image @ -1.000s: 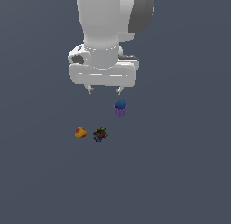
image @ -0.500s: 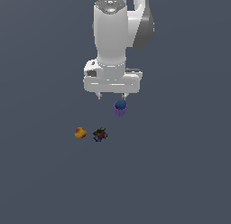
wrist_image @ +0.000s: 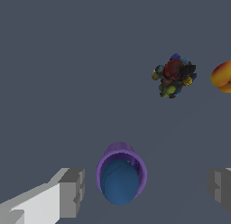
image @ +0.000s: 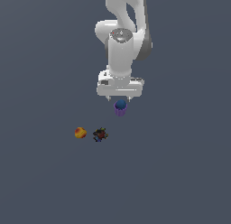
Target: Pick up a designated object from a clutter of objects.
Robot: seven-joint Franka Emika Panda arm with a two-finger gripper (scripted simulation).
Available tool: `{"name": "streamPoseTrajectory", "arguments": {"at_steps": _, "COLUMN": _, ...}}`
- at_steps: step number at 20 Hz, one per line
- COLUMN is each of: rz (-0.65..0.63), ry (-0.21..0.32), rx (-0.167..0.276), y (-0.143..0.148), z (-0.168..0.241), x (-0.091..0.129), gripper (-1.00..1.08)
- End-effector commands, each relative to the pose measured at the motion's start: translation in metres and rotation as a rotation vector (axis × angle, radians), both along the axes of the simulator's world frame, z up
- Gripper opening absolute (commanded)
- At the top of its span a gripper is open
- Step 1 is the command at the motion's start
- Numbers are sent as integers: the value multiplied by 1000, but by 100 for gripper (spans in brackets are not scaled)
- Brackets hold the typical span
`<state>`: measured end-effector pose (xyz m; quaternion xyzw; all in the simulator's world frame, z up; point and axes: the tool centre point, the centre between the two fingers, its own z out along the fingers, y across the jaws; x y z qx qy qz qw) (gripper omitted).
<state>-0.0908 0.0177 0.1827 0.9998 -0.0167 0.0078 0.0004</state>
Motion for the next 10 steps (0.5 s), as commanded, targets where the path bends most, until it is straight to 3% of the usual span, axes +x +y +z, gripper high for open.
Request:
{"name": "streamPoseTrajectory", "arguments": {"at_steps": 1, "rz": 2, "ry": 4, "rx": 1, "y": 5, "z": -15, "x": -16, "gripper": 100}}
{"name": "streamPoseTrajectory", "arguments": {"at_steps": 10, "rz": 7, "ry": 14, "rx": 1, "y": 15, "z": -45, "x": -52, "gripper": 100}}
